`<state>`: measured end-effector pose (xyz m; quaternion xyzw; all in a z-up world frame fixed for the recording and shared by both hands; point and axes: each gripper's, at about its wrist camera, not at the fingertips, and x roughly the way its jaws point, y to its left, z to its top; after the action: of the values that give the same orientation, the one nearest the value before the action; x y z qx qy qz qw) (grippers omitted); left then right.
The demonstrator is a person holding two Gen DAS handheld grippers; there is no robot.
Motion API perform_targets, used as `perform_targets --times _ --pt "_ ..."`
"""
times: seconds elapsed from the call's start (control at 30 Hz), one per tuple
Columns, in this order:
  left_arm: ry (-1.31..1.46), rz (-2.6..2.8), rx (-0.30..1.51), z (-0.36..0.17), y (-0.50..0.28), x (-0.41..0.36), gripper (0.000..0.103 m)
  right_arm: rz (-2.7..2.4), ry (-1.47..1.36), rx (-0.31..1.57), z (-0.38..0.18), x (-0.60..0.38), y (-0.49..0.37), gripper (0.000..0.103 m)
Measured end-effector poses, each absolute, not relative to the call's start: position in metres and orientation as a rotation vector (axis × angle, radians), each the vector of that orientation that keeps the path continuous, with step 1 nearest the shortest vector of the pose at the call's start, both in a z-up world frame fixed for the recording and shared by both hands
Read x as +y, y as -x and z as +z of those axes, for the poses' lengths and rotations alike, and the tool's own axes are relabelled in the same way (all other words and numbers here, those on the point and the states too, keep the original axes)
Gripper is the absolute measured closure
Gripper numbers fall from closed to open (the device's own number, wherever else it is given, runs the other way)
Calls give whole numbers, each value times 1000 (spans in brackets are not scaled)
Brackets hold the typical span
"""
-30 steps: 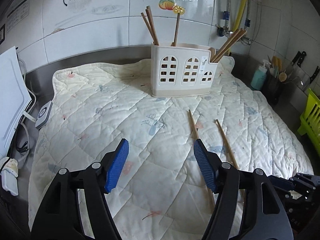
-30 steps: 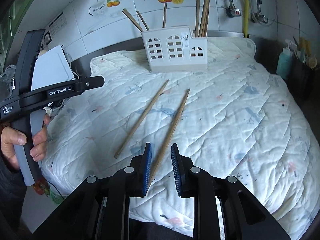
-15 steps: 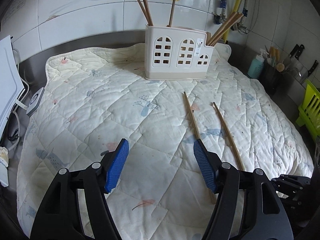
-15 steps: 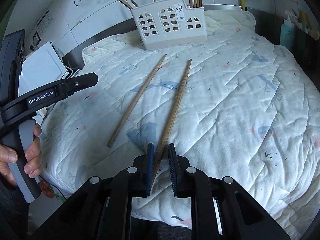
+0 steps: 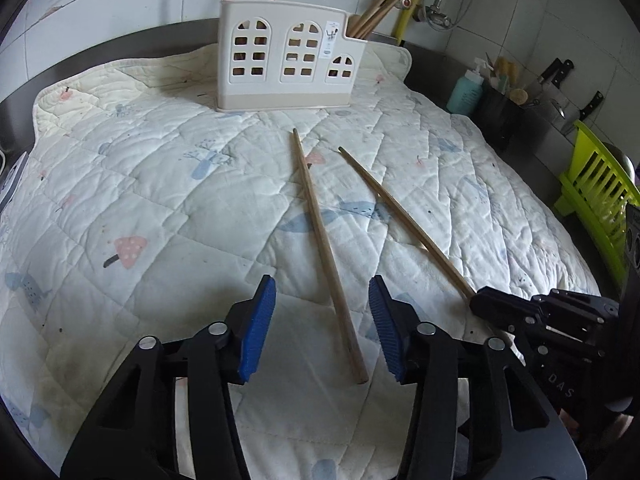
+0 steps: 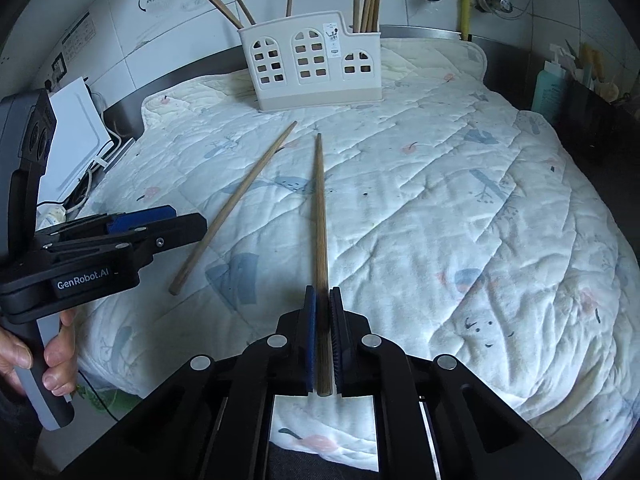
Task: Organize utensils
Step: 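Close the left tool on a chopstick while the right tool grasps the other, then lift the held chopsticks with both tools toward the white holder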
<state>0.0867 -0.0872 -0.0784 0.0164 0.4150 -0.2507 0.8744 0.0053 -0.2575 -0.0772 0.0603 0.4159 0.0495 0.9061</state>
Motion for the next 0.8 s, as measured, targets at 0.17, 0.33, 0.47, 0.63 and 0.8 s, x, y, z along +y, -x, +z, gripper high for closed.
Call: perform_targets --times 0.17,0.33,0.47,0.63,0.8 --pt "-53 -550 881 -85 -89 -97 76 97 -131 864 -81 -265 -4 96" --pt "-76 -549 889 -90 -92 -102 84 96 -105 860 -81 -261 -1 96" --pt "-90 -545 889 -92 -94 -103 87 104 -111 855 -83 -262 0 96" --pt "-86 -536 896 -90 -98 -102 94 112 -115 841 -80 -263 2 96" --pt "-77 -518 891 -85 -102 -94 96 111 -104 795 -63 -266 7 96"
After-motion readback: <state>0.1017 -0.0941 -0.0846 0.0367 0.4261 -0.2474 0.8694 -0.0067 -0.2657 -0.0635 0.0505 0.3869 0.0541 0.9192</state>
